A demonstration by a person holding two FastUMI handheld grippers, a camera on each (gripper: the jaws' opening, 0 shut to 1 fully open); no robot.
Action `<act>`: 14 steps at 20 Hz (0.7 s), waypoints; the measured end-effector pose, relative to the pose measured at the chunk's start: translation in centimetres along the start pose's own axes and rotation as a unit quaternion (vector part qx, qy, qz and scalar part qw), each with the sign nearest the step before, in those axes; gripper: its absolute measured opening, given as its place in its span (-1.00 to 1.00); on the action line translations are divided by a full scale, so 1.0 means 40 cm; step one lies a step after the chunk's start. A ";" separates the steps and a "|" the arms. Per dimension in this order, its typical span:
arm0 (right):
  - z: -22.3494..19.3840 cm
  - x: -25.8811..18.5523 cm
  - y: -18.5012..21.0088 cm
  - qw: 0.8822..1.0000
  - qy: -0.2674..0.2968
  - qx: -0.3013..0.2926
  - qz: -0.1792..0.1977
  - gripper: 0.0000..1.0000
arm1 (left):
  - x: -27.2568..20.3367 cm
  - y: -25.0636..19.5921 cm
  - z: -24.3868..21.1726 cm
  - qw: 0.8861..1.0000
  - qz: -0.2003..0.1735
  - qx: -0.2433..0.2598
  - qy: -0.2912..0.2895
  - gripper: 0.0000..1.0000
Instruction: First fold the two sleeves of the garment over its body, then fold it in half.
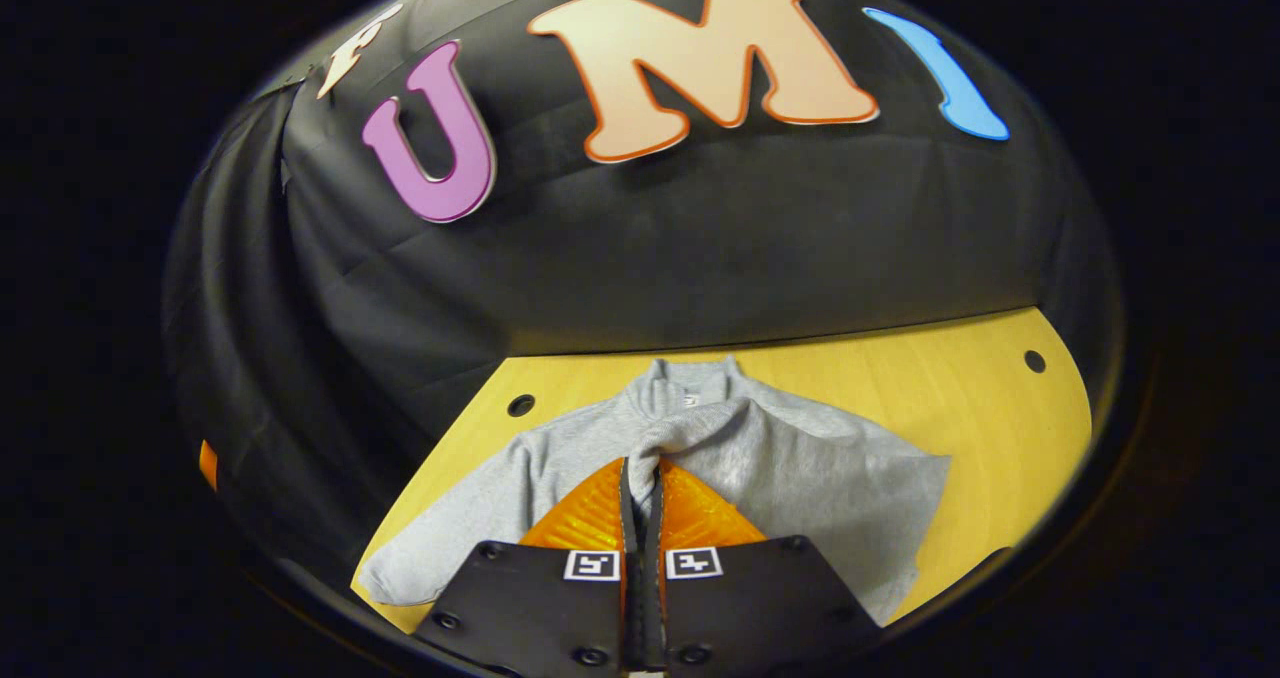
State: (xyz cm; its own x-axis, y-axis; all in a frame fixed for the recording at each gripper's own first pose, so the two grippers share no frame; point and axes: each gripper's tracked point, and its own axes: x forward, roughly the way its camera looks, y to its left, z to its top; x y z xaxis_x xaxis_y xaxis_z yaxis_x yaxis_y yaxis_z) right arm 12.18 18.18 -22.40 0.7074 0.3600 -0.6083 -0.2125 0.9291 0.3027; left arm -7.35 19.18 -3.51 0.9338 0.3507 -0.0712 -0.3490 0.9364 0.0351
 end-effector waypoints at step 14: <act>-0.265 0.272 0.274 0.991 0.110 -0.073 0.026 -0.94 | -0.020 0.145 -0.136 0.998 0.022 0.028 0.055 0.87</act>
State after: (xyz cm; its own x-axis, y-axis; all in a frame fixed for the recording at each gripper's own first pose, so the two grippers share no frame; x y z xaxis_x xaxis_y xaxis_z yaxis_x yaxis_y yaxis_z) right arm 10.38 33.19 -33.48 0.5318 0.4023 -0.7452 -0.3508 0.9056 0.2385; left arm -10.56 24.35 -8.69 0.9019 0.3940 -0.1772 -0.3826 0.9189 0.0962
